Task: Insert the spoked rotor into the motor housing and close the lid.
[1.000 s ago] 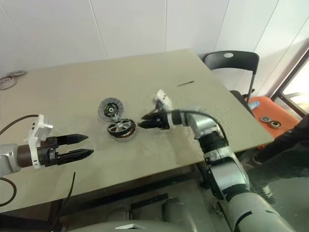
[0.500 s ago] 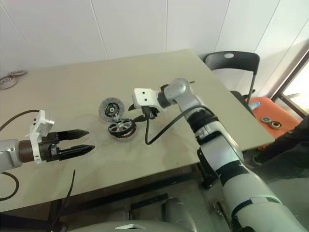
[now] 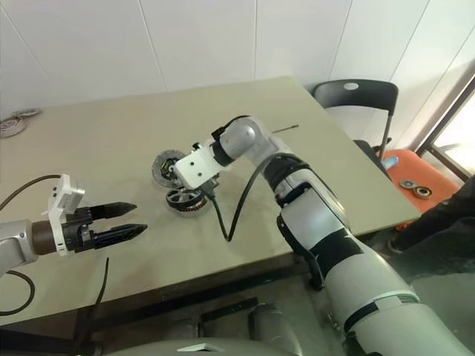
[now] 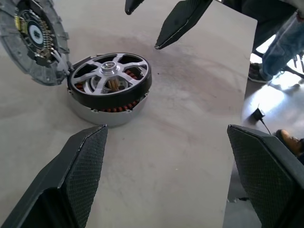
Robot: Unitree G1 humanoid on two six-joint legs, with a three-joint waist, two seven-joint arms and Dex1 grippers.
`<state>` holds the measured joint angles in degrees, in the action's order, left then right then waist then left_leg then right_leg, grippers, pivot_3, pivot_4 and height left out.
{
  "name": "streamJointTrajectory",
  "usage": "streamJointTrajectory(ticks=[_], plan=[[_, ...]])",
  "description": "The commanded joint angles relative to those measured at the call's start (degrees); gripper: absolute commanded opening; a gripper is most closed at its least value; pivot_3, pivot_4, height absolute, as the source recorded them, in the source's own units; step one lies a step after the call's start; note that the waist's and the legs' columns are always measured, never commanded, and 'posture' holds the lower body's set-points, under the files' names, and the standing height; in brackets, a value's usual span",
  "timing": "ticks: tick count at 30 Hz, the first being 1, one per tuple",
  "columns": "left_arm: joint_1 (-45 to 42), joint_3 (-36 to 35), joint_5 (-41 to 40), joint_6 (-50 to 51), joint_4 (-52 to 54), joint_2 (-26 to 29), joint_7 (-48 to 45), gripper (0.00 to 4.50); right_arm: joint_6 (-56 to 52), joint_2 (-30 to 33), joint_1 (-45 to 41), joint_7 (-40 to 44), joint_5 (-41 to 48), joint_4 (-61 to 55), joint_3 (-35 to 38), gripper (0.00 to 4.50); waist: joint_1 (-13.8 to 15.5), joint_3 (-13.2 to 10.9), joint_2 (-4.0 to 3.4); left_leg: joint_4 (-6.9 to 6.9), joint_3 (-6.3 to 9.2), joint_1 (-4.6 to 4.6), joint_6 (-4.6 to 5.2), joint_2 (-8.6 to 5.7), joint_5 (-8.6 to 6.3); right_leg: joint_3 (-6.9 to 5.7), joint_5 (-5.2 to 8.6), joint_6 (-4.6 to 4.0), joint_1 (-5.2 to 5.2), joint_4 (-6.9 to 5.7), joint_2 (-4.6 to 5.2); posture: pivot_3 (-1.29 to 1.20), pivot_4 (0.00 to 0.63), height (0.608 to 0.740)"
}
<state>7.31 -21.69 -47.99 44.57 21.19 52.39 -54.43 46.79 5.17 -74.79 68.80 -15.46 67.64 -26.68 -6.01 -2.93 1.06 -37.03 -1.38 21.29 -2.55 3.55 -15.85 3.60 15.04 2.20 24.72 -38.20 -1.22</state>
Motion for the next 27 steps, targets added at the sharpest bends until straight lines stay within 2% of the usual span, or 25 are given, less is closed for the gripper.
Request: streamJointTrajectory(ticks=[1, 6, 13, 27], plan=[[0.8, -2.8, -0.5, -0.2, 1.8, -0.2, 0.4, 4.3, 1.8, 0.4, -0.2, 0.7, -0.5, 0.6, 0.2, 2.26, 0.1, 0.0, 0.0, -0.01, 0.0, 0.0, 0.0, 0.0, 0.0, 0.0, 0.0, 0.0, -0.01, 0.0, 0.0, 0.0, 0.0, 0.74], [1.7, -3.1, -0.3, -0.4, 1.6, -0.5, 0.4, 4.3, 2.5, 3.0, 2.3, 2.4, -2.6, 0.8, -1.1, 2.26, 0.3, 0.0, 0.02, -0.06, 0.01, -0.04, 0.0, 0.0, 0.0, 0.0, 0.01, -0.01, -0.08, 0.0, 0.0, 0.0, 0.0, 0.74], [-0.3, -1.5, 0.6, -0.5, -0.3, -0.7, 0.3, 4.3, 1.4, 2.9, 5.3, 3.7, -2.5, -0.1, -1.0, 2.26, 0.0, 0.0, 0.03, -0.07, 0.0, -0.2, 0.0, -0.02, 0.0, 0.01, -0.01, 0.0, -0.16, -0.11, -0.02, 0.0, 0.0, 0.74], [-0.3, -0.8, 1.0, -0.4, 0.2, -2.1, 0.6, 4.3, 3.1, 1.5, 2.3, 3.2, -4.6, 0.0, -1.8, 2.26, 0.0, 0.0, 0.04, -0.08, -0.01, -0.35, 0.0, -0.02, 0.0, 0.04, -0.01, 0.0, -0.26, -0.16, -0.02, 0.0, 0.0, 0.74]])
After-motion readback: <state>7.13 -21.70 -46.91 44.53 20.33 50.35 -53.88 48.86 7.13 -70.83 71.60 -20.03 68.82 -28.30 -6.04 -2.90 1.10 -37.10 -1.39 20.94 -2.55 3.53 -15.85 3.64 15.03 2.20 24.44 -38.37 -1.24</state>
